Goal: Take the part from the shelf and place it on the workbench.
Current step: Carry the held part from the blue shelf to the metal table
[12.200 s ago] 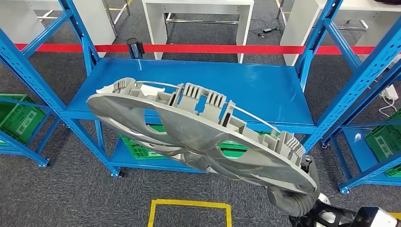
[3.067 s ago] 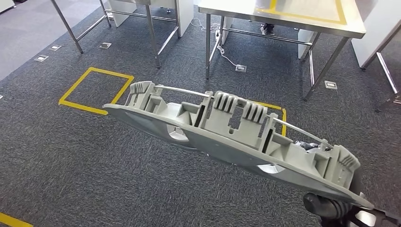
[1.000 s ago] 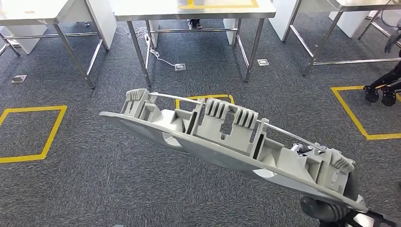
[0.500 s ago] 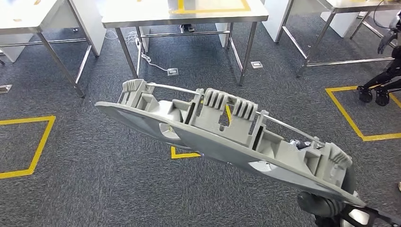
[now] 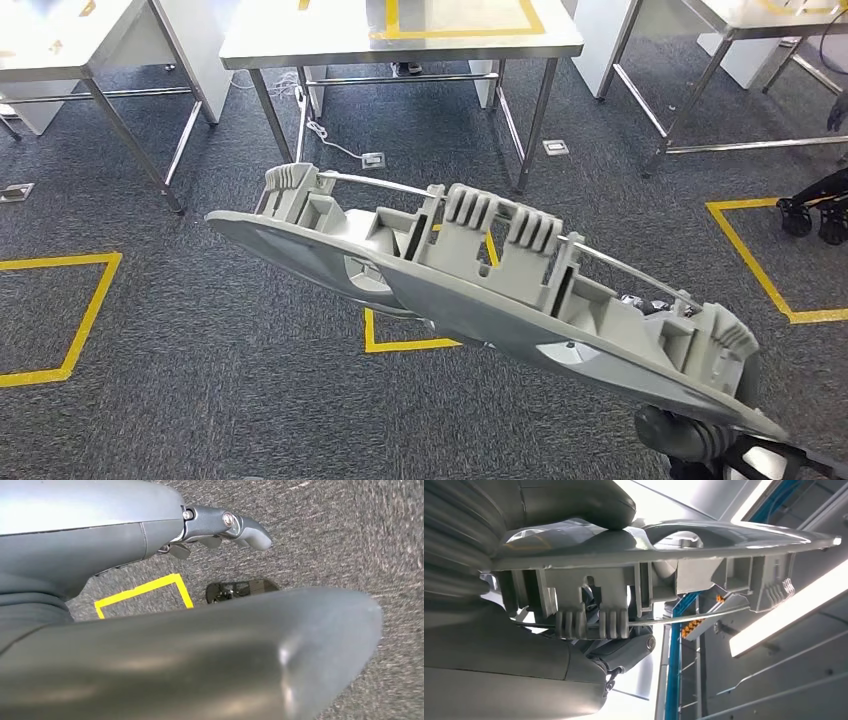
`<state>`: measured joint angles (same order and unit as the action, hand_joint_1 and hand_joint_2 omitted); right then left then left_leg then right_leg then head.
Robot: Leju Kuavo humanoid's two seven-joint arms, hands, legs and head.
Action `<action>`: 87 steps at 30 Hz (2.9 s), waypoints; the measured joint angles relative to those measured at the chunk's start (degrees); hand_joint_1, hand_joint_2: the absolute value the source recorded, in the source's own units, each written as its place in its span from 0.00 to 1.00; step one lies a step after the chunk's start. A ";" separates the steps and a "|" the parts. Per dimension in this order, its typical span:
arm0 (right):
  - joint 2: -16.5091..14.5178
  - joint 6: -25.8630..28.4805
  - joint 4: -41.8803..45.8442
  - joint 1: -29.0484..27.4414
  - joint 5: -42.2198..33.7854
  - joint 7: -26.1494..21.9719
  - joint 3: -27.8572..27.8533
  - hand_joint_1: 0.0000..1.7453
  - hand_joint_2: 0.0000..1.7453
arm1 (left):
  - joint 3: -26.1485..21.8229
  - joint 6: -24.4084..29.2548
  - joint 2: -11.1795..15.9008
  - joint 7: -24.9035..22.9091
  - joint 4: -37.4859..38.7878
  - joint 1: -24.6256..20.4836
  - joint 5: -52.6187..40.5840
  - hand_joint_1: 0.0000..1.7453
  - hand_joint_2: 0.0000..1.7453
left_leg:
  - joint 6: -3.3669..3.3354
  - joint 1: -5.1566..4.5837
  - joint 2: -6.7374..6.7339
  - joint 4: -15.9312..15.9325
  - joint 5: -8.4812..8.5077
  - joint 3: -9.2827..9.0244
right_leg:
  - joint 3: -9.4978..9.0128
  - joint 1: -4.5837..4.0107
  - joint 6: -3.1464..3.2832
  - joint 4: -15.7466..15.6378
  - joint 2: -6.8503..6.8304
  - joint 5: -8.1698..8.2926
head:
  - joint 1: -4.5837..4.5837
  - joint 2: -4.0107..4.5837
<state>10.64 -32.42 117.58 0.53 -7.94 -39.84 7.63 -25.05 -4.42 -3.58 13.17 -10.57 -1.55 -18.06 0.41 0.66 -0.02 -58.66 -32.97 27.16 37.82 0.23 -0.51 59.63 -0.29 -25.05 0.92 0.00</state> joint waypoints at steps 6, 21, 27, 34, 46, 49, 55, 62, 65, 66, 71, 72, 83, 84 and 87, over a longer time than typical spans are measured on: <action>-0.30 0.10 -0.04 0.35 0.22 -0.03 0.00 1.00 1.00 | 0.00 0.01 0.02 0.23 -0.01 -0.20 -0.62 0.00 0.00 | 1.25 0.05 -0.02 -13.85 -3.27 7.71 | -3.22 0.16 1.92 -0.76 0.34 -1.67 | -0.90 0.00; -0.44 0.42 -0.30 0.51 0.17 -0.06 0.00 1.00 1.00 | 0.00 -0.34 0.65 0.68 -0.03 0.09 -1.06 0.00 0.00 | -2.31 -0.39 0.27 -0.57 4.88 5.50 | -2.04 -0.05 -1.08 10.43 0.83 -10.57 | -0.73 0.00; -0.44 0.52 -0.96 0.56 -0.04 -0.03 0.00 1.00 1.00 | 0.00 -0.34 0.64 0.68 -0.01 0.25 -1.06 0.00 0.00 | -1.40 0.02 0.33 -0.59 2.75 3.21 | -0.51 0.74 -1.76 4.36 0.40 -3.04 | -0.39 0.00; -0.50 1.31 -1.21 0.76 0.14 0.00 0.00 1.00 1.00 | 0.00 -0.34 0.83 0.72 -0.02 0.00 -1.15 0.00 0.00 | 1.07 0.01 0.24 -3.76 0.84 3.02 | -3.72 0.56 1.19 -0.18 0.34 -2.38 | -0.61 0.00; -0.95 2.32 -1.91 1.36 0.66 -0.01 0.30 1.00 1.00 | -0.05 -0.34 0.87 0.91 0.04 0.44 -1.15 0.00 0.00 | -0.65 -0.78 0.21 -1.64 4.03 7.69 | -8.12 -0.20 0.45 0.09 0.61 -6.08 | -1.56 0.00; -0.90 3.28 -1.92 1.42 0.53 0.01 0.41 1.00 1.00 | -0.10 -0.34 0.84 1.09 0.03 0.51 -1.26 0.00 0.00 | -1.61 -0.37 0.30 -0.97 4.98 5.91 | -7.81 -0.19 -0.50 2.64 0.55 -6.80 | -1.38 0.00; -0.72 7.10 -1.96 0.61 1.65 0.06 0.69 1.00 1.00 | -0.68 -0.34 0.75 1.44 0.06 0.52 -1.83 0.00 0.00 | -1.84 -0.23 0.89 -0.87 3.00 3.76 | 2.43 0.36 -1.72 13.90 0.52 -10.25 | -0.81 0.00; -0.69 8.62 -1.86 -0.28 3.16 0.02 1.78 1.00 1.00 | -0.99 -0.28 0.44 1.28 0.01 0.15 -1.95 0.00 0.00 | 0.10 -0.16 2.73 -0.93 0.69 0.90 | -1.31 0.11 0.11 0.48 1.65 -1.20 | -0.45 0.00; -0.66 8.64 -1.81 -0.19 3.06 -0.03 1.99 1.00 1.00 | -1.01 -0.29 0.47 1.21 0.01 0.11 -2.02 0.00 0.00 | 0.75 -0.17 1.70 -5.09 -0.14 2.68 | -3.08 0.33 1.41 -0.16 0.62 -1.50 | -0.85 0.00; -0.66 8.66 -1.81 -0.17 2.99 -0.04 2.10 1.00 1.00 | -1.01 -0.30 0.46 1.21 0.01 0.03 -2.02 0.00 0.00 | 0.90 -0.14 1.22 -8.43 -1.23 4.75 | -3.54 0.33 1.67 -0.29 0.21 -1.90 | -1.03 0.00; -0.64 8.69 -1.84 -0.23 2.59 0.01 2.61 1.00 1.00 | -1.01 -0.30 0.50 0.99 0.01 0.35 -2.06 0.00 0.00 | 1.25 -0.10 0.60 -13.40 -1.34 11.64 | -6.40 0.27 1.64 -0.32 -0.79 -4.41 | -1.54 0.00; -0.63 8.69 -1.84 -0.23 2.48 -0.01 2.72 1.00 1.00 | -1.01 -0.30 0.53 0.92 0.02 0.44 -2.09 0.00 0.00 | 1.09 -0.10 0.35 -9.68 1.75 10.81 | -7.10 0.27 1.50 -0.34 -0.95 -5.02 | -1.60 0.00; -0.56 8.13 -1.85 0.46 1.89 -0.04 3.15 1.00 1.00 | -1.04 -0.23 0.50 0.95 -0.02 0.11 -2.39 0.00 0.00 | -2.23 -0.21 0.54 -1.20 4.87 6.19 | -1.17 0.38 -1.72 12.77 -0.33 -10.86 | -1.05 0.00; -0.54 8.09 -1.85 0.51 1.80 -0.04 3.15 1.00 1.00 | -1.08 -0.24 0.50 0.99 -0.02 0.14 -2.46 0.00 0.00 | -2.21 -0.23 0.70 -1.20 4.47 5.81 | 0.88 0.38 -1.78 14.84 -0.32 -11.45 | -0.99 0.00; -0.48 7.84 -1.85 0.69 1.63 -0.03 3.15 1.00 1.00 | -1.29 -0.27 0.49 1.05 -0.01 0.25 -2.69 0.00 0.00 | -2.03 -0.25 1.15 -1.20 3.05 3.89 | 1.65 0.23 -1.19 10.20 -0.28 -6.22 | -0.81 0.00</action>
<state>10.17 -24.58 115.73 1.21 -6.31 -39.87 10.78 -26.34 -4.69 -3.09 14.22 -10.58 -1.30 -20.76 -1.62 0.41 1.13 -59.86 -29.91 31.05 39.47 0.46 -1.70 69.83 -0.58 -31.28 0.11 0.00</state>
